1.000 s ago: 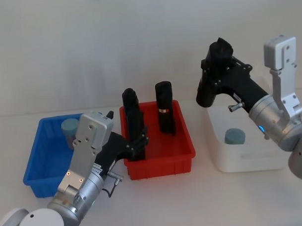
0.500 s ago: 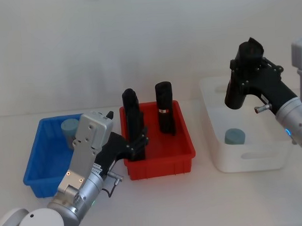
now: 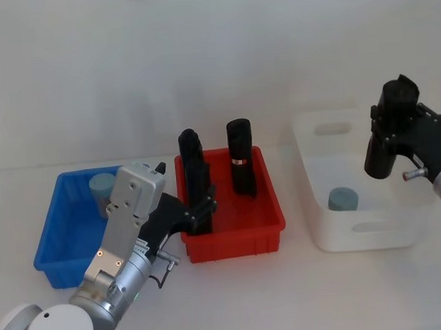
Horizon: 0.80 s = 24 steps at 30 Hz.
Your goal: Pick the cotton swabs from the blue box and place them into the white box.
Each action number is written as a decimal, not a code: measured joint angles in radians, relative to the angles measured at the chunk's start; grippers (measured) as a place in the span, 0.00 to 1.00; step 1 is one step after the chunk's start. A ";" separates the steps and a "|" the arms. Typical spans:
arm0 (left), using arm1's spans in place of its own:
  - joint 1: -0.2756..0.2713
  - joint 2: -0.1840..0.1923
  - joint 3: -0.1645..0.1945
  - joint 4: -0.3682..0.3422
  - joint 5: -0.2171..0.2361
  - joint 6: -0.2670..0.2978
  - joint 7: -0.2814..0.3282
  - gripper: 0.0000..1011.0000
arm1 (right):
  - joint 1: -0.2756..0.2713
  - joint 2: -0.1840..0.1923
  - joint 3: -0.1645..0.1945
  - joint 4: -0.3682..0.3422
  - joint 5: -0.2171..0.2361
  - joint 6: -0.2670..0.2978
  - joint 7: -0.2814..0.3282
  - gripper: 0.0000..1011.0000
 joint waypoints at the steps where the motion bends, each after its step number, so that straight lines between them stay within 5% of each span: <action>1: 0.000 0.000 0.000 0.000 0.000 0.000 0.000 0.99 | -0.004 0.003 0.002 -0.001 0.000 0.003 -0.003 0.43; 13: 0.000 0.000 0.000 0.000 0.000 0.000 0.000 0.99 | -0.036 0.025 0.023 0.001 0.007 0.042 -0.026 0.44; 24: 0.000 0.000 0.000 0.000 0.000 0.000 0.000 0.99 | -0.041 0.031 0.032 0.023 0.008 0.049 -0.035 0.76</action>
